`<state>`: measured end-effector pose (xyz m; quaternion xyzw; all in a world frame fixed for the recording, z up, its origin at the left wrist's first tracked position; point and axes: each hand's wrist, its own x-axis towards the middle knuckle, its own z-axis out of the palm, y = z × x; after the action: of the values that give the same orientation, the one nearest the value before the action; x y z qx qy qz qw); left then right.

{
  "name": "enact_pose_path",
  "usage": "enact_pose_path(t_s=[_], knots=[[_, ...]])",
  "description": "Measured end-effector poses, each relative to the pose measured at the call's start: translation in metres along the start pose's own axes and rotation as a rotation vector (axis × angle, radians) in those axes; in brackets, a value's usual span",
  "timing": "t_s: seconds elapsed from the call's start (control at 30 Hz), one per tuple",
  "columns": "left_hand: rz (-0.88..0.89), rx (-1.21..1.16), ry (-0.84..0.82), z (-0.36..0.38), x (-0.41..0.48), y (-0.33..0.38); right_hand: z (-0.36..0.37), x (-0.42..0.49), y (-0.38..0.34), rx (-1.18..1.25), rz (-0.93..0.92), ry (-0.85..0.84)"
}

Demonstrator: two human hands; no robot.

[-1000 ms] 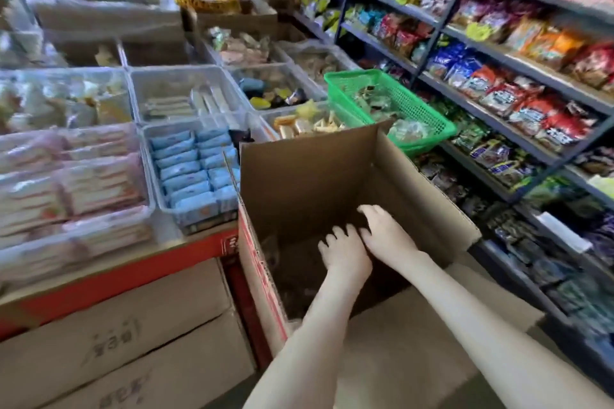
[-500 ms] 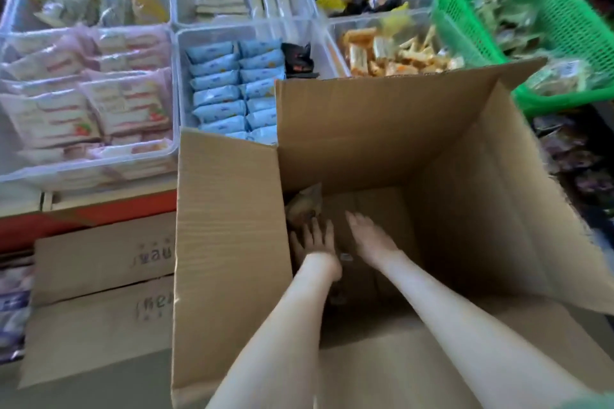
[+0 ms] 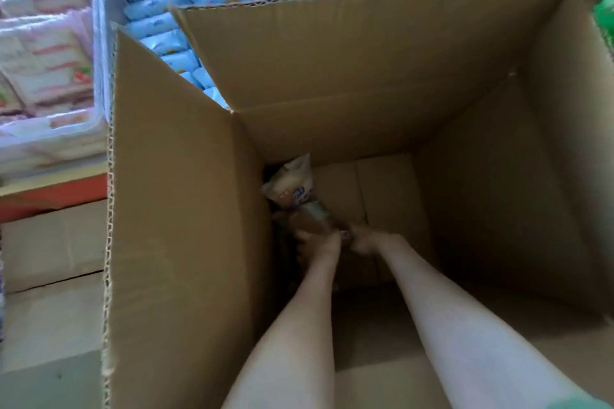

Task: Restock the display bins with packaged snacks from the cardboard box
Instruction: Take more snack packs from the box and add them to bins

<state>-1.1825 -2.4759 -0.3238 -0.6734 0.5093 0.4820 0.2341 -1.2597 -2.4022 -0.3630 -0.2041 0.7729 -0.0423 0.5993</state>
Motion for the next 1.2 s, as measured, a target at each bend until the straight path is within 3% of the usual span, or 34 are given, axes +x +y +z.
enact_pose_path(t_s=[0.1,0.23,0.43,0.6,0.87,1.03,1.2], knots=[[0.12,0.097,0.004,0.0,-0.011,0.01,-0.012,-0.011,-0.002,0.204,-0.065,0.122],[0.321,0.281,-0.056,-0.009,-0.04,0.031,-0.038,-0.034,0.004,0.295,-0.115,0.374],[0.62,0.295,-0.073,-0.03,-0.084,0.055,-0.072,-0.114,0.015,0.632,-0.214,0.706],[0.915,0.227,-0.088,-0.049,-0.124,0.073,-0.081,-0.171,0.014,0.708,-0.244,0.972],[1.23,-0.001,-0.15,-0.096,-0.205,0.063,-0.062,-0.271,-0.013,0.697,-0.366,1.18],[1.404,-0.047,-0.047,-0.149,-0.252,0.033,-0.026,-0.328,-0.057,0.967,-0.549,1.246],[1.545,-0.043,0.087,-0.22,-0.276,-0.01,0.025,-0.367,-0.126,0.996,-0.714,1.419]])
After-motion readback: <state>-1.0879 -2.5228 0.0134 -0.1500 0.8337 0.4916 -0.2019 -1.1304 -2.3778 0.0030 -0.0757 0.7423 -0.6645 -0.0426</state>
